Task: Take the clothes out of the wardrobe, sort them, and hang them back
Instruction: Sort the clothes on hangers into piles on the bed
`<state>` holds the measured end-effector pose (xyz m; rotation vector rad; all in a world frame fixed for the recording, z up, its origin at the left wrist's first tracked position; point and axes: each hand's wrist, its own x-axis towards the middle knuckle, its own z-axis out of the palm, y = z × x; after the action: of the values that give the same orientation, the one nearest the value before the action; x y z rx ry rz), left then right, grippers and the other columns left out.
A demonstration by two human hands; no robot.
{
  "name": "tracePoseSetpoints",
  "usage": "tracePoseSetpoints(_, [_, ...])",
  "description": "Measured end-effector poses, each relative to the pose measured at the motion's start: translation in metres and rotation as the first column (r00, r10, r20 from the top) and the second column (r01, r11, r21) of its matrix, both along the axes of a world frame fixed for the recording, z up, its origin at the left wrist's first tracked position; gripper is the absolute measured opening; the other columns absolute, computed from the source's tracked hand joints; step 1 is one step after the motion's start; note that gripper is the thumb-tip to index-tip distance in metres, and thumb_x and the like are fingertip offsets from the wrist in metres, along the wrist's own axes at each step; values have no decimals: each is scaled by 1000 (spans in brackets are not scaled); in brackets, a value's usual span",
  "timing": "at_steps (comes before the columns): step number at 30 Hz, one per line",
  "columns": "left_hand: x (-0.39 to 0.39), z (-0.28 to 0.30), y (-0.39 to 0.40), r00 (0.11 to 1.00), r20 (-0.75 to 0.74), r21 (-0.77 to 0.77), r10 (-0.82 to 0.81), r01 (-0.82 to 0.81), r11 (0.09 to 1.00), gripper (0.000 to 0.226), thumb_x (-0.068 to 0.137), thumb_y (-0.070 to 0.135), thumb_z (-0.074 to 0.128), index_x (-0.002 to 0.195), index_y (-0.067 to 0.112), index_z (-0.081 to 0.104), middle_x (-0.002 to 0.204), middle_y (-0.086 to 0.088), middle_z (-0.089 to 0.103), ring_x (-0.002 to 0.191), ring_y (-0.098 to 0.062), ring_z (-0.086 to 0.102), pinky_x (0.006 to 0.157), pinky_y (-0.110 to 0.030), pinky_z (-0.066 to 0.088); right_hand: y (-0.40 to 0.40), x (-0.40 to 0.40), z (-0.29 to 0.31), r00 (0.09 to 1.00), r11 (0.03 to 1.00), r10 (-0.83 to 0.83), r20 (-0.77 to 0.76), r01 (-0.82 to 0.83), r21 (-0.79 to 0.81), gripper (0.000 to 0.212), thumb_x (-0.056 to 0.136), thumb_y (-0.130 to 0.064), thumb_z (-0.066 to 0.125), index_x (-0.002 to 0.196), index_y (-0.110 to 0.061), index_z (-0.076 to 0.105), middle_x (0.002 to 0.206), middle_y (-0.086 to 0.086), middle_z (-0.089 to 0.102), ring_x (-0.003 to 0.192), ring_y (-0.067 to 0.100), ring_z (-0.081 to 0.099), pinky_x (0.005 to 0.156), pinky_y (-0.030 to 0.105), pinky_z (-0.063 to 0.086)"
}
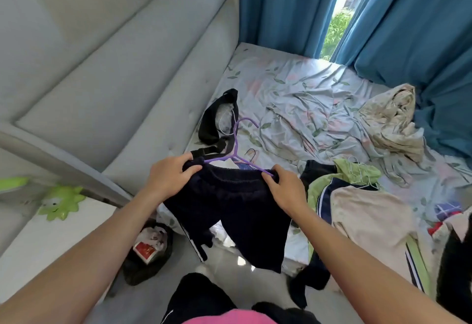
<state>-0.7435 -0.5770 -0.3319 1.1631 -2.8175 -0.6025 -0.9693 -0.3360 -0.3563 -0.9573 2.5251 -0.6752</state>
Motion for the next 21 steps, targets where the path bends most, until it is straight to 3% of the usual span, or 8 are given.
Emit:
tracePoseSetpoints(4, [-15,-3,-14,996,-32,19,-81,82,996,28,98,60,57,94,33,59,77,10,65,80,-24,65,66,-34,40,2,8,5,995,995,-96,3,96,21,36,100,-56,53,85,-23,53,74,-6,60,70,20,58,59,39,45])
tracePoseSetpoints(7, [-37,0,-20,989,-47,-3,-142,142,990,31,98,59,58,101,29,63,84,4,68,87,-28,67,67,-35,39,9,1,10,982,987,-157,104,160,-25,32,96,-55,57,84,-27,51,75,-4,62,70,19,59,68,45,51])
tracePoseSetpoints(11, [-63,6,-40,977,-45,-17,-207,206,978,30,99,61,56,95,31,56,77,6,63,80,-28,64,63,-35,35,5,-6,16,964,977,-192,185,206,-61,13,88,-40,64,93,-30,56,84,-6,66,76,16,61,77,45,54])
tracePoseSetpoints(14, [-77,7,-63,972,-30,-28,-232,231,972,30,99,61,55,93,32,52,73,10,57,79,-28,64,62,-35,37,-12,-13,17,956,973,-204,209,221,-65,16,86,-34,62,101,-35,57,93,-10,67,84,14,64,82,45,56])
tracePoseSetpoints(21, [-135,8,-119,964,-56,-126,-260,252,960,30,99,58,57,95,28,56,67,9,55,67,-23,54,60,-35,37,-65,-66,10,961,958,-218,171,244,-151,15,94,-28,64,107,-28,57,97,-11,65,89,13,61,75,37,49])
